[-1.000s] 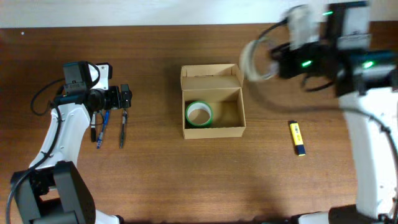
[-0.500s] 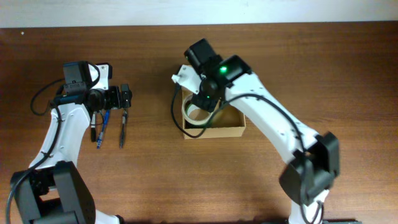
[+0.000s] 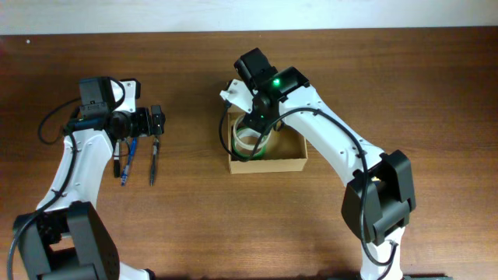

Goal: Pack container
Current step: 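Carry the white tape roll into the box and release it, then move the right gripper to the yellow highlighter and grasp it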

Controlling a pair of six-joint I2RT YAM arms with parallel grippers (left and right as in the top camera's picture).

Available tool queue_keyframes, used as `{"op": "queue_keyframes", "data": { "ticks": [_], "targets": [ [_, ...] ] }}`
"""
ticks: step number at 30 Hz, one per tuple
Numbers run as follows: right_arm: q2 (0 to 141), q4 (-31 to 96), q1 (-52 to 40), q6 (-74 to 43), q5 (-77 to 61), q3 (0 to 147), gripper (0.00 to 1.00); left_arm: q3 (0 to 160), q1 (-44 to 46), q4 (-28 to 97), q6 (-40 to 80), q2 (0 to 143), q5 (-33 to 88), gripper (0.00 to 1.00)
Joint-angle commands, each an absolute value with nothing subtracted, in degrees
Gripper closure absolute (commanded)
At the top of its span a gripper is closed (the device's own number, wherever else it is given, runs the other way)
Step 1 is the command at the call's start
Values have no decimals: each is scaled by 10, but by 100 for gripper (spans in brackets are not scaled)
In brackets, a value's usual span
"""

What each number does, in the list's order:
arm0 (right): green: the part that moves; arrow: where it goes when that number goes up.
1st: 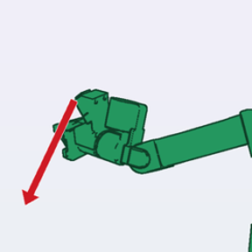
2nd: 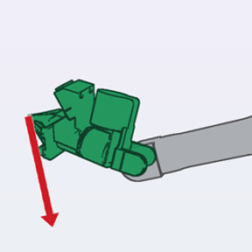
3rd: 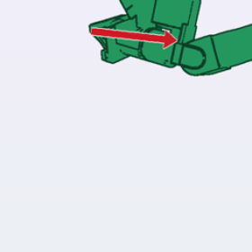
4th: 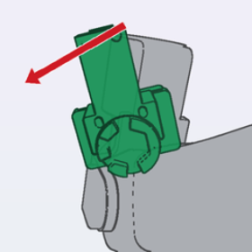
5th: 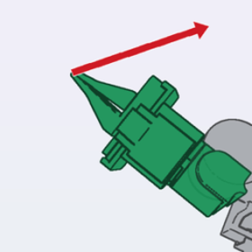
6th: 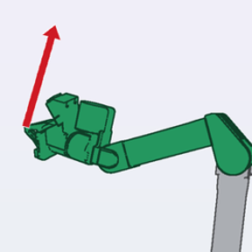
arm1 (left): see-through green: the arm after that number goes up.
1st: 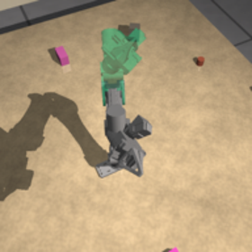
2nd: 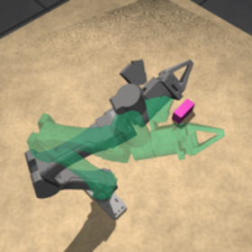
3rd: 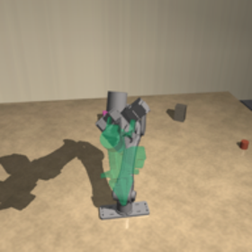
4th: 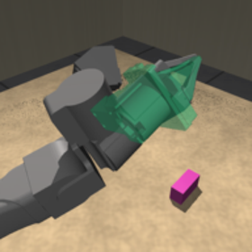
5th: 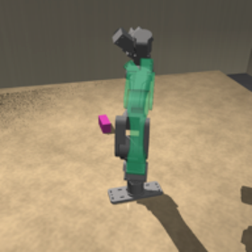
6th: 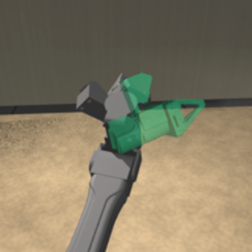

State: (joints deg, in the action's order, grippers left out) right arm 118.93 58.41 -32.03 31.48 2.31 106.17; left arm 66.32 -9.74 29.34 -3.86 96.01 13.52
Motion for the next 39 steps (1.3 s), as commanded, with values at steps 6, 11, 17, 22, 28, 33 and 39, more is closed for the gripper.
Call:
{"op": "queue_keyframes", "data": {
  "ticks": [6,11,17,22,28,33,39],
  "targets": [
    [1239,566,-317,309,16,1063,96,671,-98,292,-48,963,142,1],
    [1242,549,-314,306,20,1063,96,671,-98,292,-48,963,142,1],
    [1242,548,-314,297,20,1063,85,671,-98,292,-48,963,142,1],
    [1235,587,-315,296,22,1083,76,671,-98,292,-48,963,142,1],
    [1172,662,-315,281,44,1181,65,671,-98,292,-48,963,142,1],
    [1041,666,-288,216,97,1211,54,671,-98,292,-48,963,142,1],
    [884,623,-136,151,97,1136,45,671,-98,292,-48,963,142,1]
  ]
}}
